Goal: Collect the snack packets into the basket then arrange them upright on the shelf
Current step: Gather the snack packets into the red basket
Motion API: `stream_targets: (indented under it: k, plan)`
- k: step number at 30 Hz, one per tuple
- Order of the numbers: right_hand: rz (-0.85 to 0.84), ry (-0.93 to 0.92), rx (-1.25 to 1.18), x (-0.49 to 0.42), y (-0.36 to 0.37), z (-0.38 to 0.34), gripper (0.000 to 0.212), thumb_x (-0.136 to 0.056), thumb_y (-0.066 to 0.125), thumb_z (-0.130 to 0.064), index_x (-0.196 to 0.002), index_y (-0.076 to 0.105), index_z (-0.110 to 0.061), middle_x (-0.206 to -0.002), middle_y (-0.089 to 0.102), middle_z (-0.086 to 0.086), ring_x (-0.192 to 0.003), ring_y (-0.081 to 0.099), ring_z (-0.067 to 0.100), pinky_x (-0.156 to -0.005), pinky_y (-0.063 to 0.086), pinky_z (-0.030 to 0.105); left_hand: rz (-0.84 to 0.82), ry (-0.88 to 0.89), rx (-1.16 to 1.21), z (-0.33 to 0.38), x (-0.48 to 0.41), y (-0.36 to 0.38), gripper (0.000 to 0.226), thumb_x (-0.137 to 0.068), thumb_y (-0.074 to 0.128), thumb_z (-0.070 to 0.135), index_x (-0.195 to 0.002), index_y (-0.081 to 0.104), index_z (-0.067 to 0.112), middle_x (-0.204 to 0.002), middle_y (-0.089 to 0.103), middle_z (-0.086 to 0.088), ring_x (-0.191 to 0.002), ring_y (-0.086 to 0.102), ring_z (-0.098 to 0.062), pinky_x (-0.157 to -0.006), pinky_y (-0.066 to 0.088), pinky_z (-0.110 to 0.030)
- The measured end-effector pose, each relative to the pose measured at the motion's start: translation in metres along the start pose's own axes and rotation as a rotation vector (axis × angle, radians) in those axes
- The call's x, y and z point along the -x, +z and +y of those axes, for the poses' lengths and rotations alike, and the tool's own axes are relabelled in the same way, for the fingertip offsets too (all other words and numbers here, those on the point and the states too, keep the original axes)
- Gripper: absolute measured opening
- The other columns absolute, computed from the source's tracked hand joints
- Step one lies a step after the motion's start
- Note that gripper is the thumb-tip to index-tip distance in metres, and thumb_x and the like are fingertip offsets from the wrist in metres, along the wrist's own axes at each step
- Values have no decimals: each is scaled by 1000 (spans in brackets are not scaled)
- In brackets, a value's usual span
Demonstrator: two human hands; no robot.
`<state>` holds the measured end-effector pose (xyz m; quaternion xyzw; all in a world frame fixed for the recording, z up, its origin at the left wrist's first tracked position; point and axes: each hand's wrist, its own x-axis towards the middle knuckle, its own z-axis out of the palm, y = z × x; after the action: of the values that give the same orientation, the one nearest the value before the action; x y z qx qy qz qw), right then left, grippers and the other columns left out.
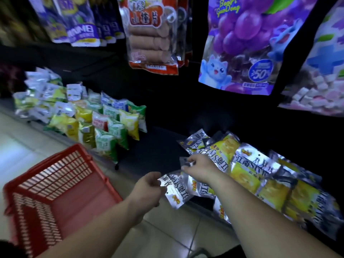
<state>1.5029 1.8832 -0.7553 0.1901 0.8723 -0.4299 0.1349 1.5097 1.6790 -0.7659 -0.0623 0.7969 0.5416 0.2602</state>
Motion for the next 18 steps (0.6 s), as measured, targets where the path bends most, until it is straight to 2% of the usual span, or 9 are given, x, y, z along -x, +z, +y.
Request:
stream_targets:
  k: [5,9,13,16,18]
  plan:
    - [-37,-14,30,8,-7,3,38,-93,68,-35,-122,64,-11,-135,59,2,-107,58,22,-98,50,40,-8,-32,6,-4,17,22,41,-89,66,12,-128,59,24,-110,69,-8,-77,62,-16,-59,52,-28]
    - [7,12,9,12,-21,18,42,-94,67,-31,-130,62,-11,-151,49,1,-116,59,23,-98,49,36,-75,-77,66,-6,15,55,37,-90,68,17,-124,59,28,-109,71,-9,-82,65,-17,-67,55,-33]
    - [113,137,47,24,-31,49,46,-94,66,-41,-134,61,-19,-144,56,2,-123,59,25,-99,48,37,-191,-72,73,-21,11,90,31,-91,68,20,-119,61,29,-93,67,-1,-76,60,-14,-68,53,-33]
    - [179,256,138,39,-37,86,39,-96,58,-50,-127,64,-27,-136,60,0,-113,62,23,-95,52,40,-230,-19,-2,-25,0,111,17,-90,69,19,-100,70,32,-86,69,2,-76,64,-18,-69,55,-34]
    - [177,332,156,53,-40,112,47,-97,59,-47,-138,57,-24,-145,55,-1,-126,56,23,-104,48,40,-240,103,-188,-26,-19,125,10,-87,65,23,-90,71,31,-91,71,3,-89,69,-25,-81,60,-39]
